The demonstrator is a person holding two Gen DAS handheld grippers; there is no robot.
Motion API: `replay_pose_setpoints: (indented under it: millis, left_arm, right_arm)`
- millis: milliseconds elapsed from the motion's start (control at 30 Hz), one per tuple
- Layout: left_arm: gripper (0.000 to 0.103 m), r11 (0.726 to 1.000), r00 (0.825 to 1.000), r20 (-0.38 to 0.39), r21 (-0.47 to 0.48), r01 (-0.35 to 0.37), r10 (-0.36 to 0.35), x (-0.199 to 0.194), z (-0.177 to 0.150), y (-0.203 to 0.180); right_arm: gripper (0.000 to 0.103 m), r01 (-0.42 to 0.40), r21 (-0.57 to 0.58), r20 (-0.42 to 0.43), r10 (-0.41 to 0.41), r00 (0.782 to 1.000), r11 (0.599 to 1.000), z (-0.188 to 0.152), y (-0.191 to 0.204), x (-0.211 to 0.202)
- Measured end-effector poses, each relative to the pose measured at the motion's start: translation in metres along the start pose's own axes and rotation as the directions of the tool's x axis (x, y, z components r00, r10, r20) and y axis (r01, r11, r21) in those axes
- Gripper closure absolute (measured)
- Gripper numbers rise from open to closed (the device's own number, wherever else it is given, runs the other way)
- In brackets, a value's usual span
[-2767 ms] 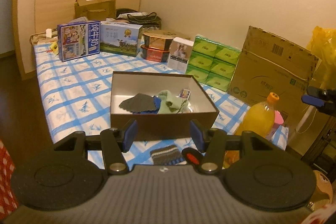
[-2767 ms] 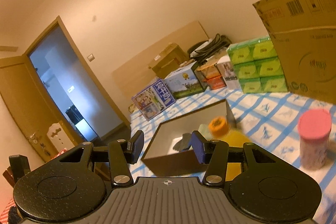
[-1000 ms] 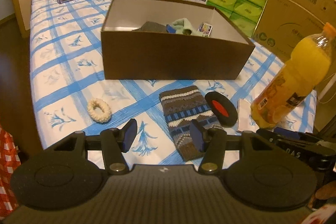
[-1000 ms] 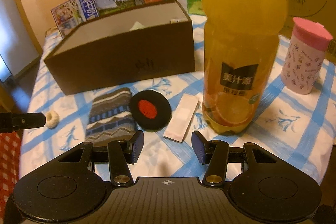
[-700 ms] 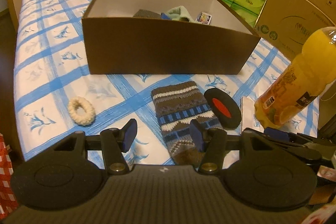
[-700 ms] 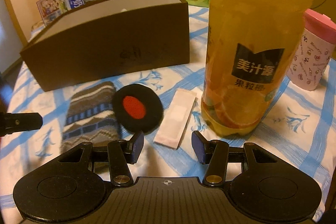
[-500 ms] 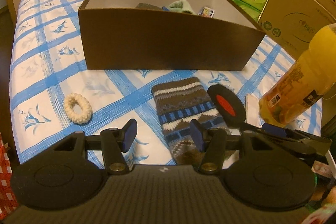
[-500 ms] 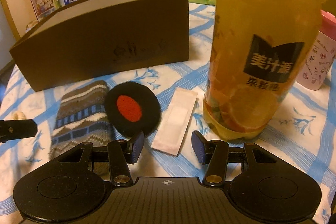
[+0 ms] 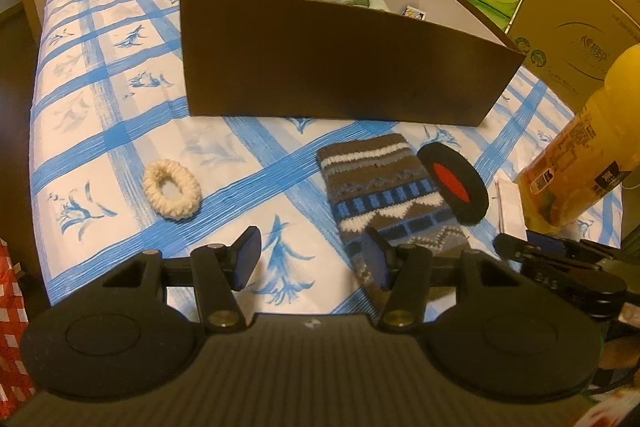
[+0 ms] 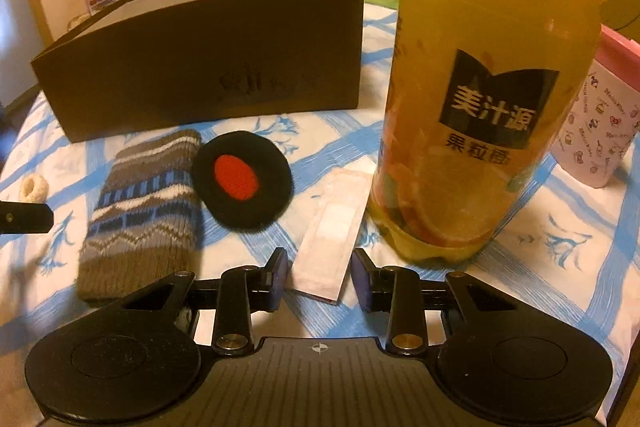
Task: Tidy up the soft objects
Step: 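Grasp the white fuzzy ring with left tool while right tool grasps the white paper strip, then carry the white ring in left tool while right tool carries the paper strip to the box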
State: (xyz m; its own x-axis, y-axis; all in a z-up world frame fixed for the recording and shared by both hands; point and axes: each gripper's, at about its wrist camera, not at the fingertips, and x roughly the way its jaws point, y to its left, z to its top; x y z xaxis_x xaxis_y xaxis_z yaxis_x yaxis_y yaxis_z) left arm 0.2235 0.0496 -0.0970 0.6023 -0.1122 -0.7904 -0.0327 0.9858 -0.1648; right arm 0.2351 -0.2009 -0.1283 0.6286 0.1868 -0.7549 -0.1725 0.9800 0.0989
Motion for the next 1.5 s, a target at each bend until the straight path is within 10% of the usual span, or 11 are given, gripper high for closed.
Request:
replay_pose_setpoints:
  millis: [1100, 1500]
  left_arm:
    - [0.046, 0.979, 0.981, 0.059, -0.105, -0.176, 0.182, 0.007, 0.010, 0.066]
    - [0.083, 0.979, 0.979, 0.038, -0.045, -0.197, 0.199, 0.041, 0.014, 0.073]
  right_arm:
    - [0.076, -0.029, 0.021, 0.132, 0.026, 0.991, 0.999, 0.035, 0.028, 0.004]
    - [0.076, -0.054, 0.036, 0.139, 0.048, 0.989, 0.998, 0.037, 0.024, -0.006]
